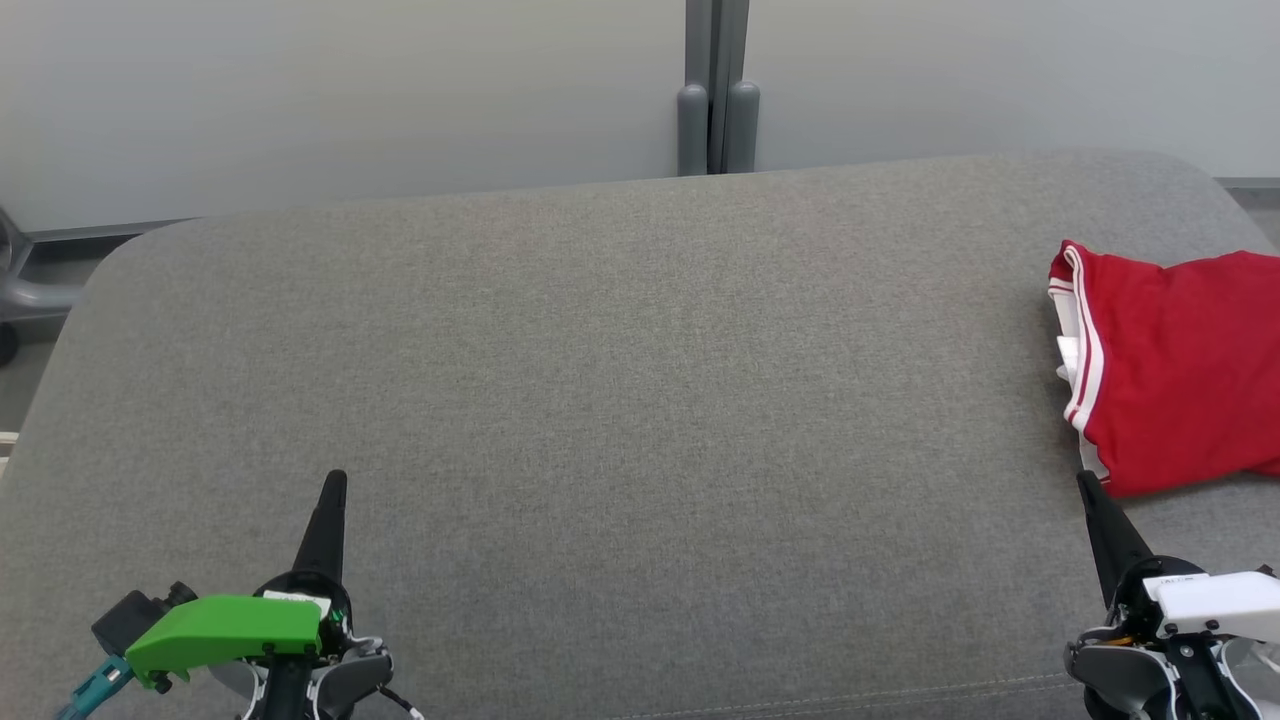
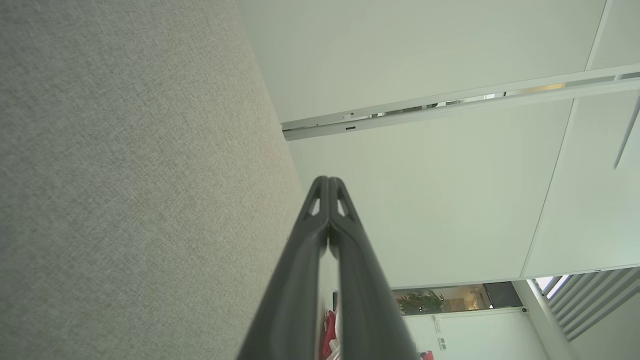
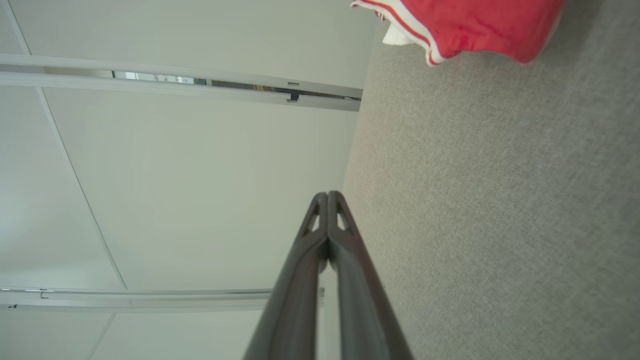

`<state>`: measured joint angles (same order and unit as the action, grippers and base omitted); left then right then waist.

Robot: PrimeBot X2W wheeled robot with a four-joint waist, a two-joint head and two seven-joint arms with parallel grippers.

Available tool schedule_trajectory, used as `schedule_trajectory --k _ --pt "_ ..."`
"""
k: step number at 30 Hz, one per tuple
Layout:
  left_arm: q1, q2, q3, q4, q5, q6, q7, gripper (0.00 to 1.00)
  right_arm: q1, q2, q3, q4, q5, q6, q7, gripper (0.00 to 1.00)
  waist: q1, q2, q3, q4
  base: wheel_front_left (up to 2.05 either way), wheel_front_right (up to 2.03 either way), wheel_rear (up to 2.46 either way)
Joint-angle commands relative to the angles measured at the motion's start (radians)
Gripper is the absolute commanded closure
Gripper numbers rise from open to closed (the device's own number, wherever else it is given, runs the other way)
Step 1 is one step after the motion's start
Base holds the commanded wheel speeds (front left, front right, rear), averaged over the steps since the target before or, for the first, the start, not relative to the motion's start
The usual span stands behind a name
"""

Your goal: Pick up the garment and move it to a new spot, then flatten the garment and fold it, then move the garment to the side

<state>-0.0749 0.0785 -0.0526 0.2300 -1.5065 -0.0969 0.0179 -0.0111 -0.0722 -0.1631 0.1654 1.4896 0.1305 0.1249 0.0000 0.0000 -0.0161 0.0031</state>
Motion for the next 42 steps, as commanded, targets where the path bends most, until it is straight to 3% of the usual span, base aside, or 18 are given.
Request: schedule_trajectory --k 1,23,42 --pt "-0.022 -0.004 0.01 -0.001 -0.025 -0.012 0.005 1.0 -0.004 -0.005 -0.009 -0.008 0.029 0.0 0.007 1.0 0.0 0.0 0.002 0.0 0.0 0.0 0.0" --pt "-0.042 -0.031 0.038 0.011 -0.125 -0.039 0.027 1.0 -0.001 -0.005 -0.044 -0.01 0.163 0.0 0.033 1.0 0.0 0.0 0.017 -0.003 0.0 0.0 0.0" --pt "-0.039 -0.03 0.037 0.01 -0.122 -0.039 0.027 1.0 -0.002 -0.002 -0.046 -0.01 0.156 0.0 0.032 1.0 0.0 0.0 0.017 -0.003 0.0 0.0 0.0"
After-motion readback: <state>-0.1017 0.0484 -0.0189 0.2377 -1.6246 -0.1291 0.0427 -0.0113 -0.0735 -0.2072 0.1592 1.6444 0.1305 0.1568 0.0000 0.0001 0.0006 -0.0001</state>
